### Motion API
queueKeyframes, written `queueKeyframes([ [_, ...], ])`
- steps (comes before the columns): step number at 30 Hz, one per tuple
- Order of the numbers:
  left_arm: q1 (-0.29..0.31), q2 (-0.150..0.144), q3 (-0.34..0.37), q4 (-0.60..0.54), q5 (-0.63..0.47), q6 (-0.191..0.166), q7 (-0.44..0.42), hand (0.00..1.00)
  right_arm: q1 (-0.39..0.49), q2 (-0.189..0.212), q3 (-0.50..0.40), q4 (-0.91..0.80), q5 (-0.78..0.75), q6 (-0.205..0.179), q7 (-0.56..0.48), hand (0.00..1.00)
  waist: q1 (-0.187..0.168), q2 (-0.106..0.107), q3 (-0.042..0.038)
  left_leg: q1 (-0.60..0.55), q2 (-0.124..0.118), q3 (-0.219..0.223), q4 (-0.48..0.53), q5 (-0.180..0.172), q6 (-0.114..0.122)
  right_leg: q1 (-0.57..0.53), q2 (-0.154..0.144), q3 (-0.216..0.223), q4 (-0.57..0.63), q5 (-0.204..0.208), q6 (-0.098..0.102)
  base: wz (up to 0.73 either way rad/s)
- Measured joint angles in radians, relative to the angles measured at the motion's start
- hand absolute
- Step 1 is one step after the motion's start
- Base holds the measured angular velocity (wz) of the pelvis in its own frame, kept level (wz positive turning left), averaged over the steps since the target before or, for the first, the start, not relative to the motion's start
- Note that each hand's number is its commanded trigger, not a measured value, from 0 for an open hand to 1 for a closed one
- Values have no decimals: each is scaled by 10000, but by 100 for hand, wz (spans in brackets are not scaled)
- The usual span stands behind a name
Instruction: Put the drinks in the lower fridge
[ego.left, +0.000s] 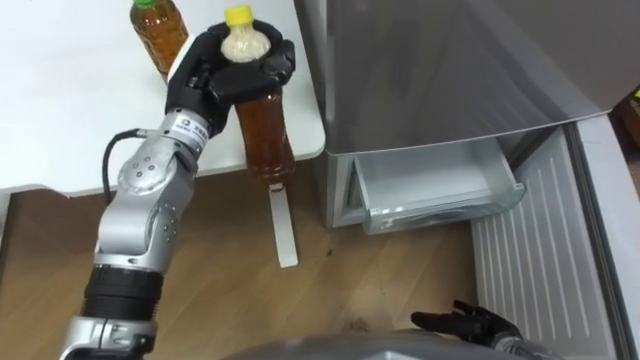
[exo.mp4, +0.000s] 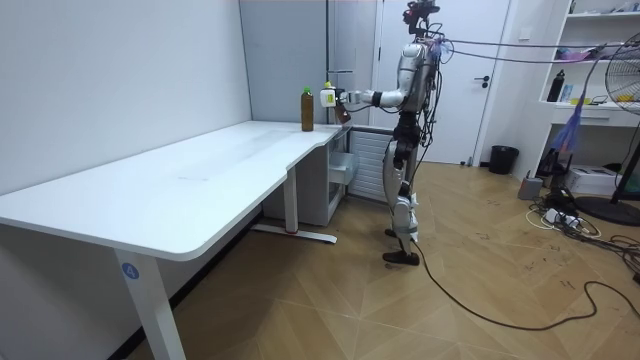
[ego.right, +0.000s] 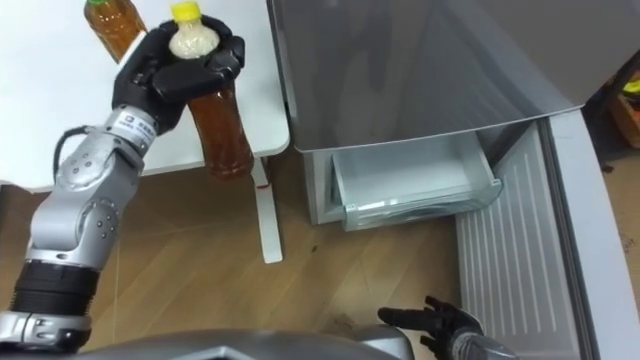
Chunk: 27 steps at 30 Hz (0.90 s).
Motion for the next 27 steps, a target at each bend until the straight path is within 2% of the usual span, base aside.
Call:
queueKeyframes([
  [5, 23, -9, -144, -491, 9, -1, -28, 100, -181, -47, 696, -207, -554, 0, -92, 0, 175, 47, -5, -105, 1, -230, 101, 0, -1, 25, -11, -207, 5, 6, -9, 12],
  [8, 24, -25, -291, -627, 0, -1, -134, 100, -253, -43, 1076, -577, -1408, -4, -45, 0, 316, 116, -5, -171, -1, -374, 176, 0, -1, 46, -17, -344, 7, 14, -22, 13],
  [14, 26, -97, -307, -684, 80, -13, -134, 100, -334, 10, 1596, -1451, -2902, 10, 286, 0, 638, 388, -60, -152, -18, -433, 167, 11, -15, 93, -39, -415, 39, 16, -25, 3],
  [20, 157, -210, -452, -1061, 4, -81, -85, 100, -325, 152, 2001, -2848, -3881, 47, 810, 0, 836, 316, -21, -175, -48, -508, 220, 19, -17, 186, -70, -508, 24, 8, -16, 5],
  [22, 318, -209, -605, -1185, 3, -181, -183, 100, -319, 167, 2270, -3598, -4153, 47, 937, 0, 895, 224, -1, -240, -76, -550, 260, 19, -15, 169, -98, -561, 19, -18, 0, 7],
  [26, 847, -200, -813, -1269, 2, -235, -265, 100, -256, 186, 2781, -4541, -4391, 4, 1267, 0, 911, 65, -20, -317, -94, -710, 324, 21, -13, 157, -114, -728, 7, -20, 1, 12],
  [27, 986, -200, -900, -1270, 6, -235, -300, 100, -93, 163, 2861, -5004, -4554, 15, 1383, 0, 1012, 59, -19, -344, -96, -737, 324, 21, -13, 131, -118, -766, 15, -20, 1, 7],
])
